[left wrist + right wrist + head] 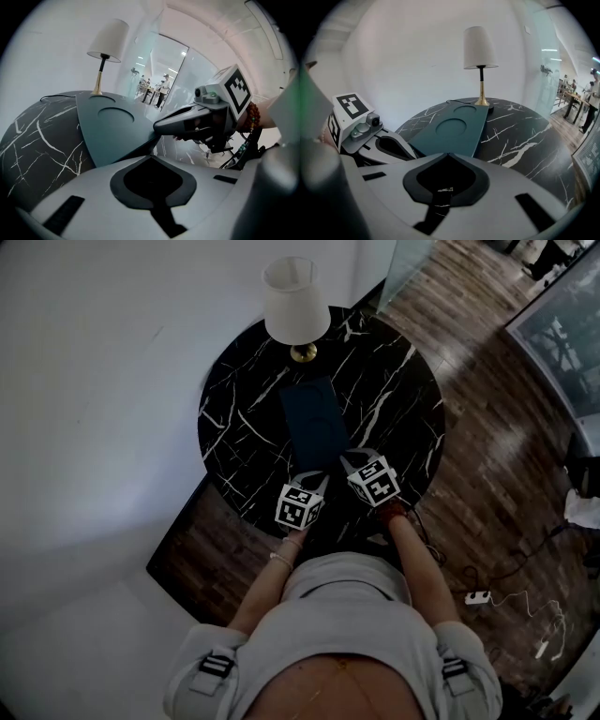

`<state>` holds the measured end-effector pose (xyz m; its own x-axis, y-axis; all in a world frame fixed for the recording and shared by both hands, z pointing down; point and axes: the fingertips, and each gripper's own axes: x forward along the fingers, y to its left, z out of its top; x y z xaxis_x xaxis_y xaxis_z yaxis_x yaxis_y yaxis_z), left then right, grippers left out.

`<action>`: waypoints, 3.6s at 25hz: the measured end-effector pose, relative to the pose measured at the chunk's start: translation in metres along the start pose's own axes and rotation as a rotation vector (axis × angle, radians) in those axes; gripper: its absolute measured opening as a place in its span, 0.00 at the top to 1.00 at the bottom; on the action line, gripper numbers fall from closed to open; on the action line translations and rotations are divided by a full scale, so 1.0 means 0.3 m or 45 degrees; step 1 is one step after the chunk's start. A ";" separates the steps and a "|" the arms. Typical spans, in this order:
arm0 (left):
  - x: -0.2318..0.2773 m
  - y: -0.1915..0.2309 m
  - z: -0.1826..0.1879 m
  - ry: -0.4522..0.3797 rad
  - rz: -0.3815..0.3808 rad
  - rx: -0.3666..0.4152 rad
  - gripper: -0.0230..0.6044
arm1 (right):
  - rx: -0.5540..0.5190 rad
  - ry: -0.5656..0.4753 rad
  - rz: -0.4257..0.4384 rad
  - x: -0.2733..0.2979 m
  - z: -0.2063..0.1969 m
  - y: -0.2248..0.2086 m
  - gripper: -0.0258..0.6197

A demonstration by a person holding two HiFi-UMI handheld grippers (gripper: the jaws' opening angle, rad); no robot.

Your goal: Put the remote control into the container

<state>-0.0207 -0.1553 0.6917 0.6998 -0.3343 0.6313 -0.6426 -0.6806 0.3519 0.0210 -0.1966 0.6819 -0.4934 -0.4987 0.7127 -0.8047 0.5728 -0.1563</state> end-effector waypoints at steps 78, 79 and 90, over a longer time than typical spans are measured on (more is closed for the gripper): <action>-0.767 -0.411 0.845 -1.039 0.337 0.325 0.96 | -0.179 -1.027 -0.178 -0.865 0.689 0.251 0.94; -0.764 -0.410 0.845 -1.037 0.335 0.323 0.96 | -0.183 -1.019 -0.188 -0.859 0.684 0.244 0.94; -0.736 -0.384 0.839 -1.023 0.318 0.299 0.96 | -0.171 -0.995 -0.196 -0.832 0.678 0.225 0.94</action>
<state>-0.0226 -0.1672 0.3376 0.6122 -0.7898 -0.0384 -0.7875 -0.6134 0.0606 0.0225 -0.1659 0.3544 -0.5087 -0.8605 0.0279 -0.8602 0.5093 0.0235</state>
